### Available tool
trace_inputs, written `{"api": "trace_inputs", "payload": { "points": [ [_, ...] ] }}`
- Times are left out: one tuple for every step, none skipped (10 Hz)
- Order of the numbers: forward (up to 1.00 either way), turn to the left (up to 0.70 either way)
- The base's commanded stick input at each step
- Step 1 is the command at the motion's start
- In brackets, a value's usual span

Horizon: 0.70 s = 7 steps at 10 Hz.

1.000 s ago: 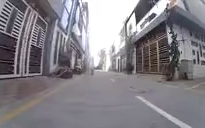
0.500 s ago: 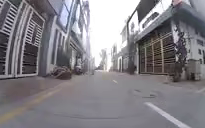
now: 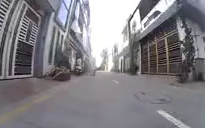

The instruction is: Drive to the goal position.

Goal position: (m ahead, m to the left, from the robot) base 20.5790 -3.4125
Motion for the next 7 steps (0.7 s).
{"api": "trace_inputs", "payload": {
  "points": [
    [0.85,0.00],
    [0.85,0.00],
    [0.85,0.00],
    [0.85,0.00],
    [0.85,0.00],
    [0.85,0.00],
    [0.85,0.00]
  ]
}}
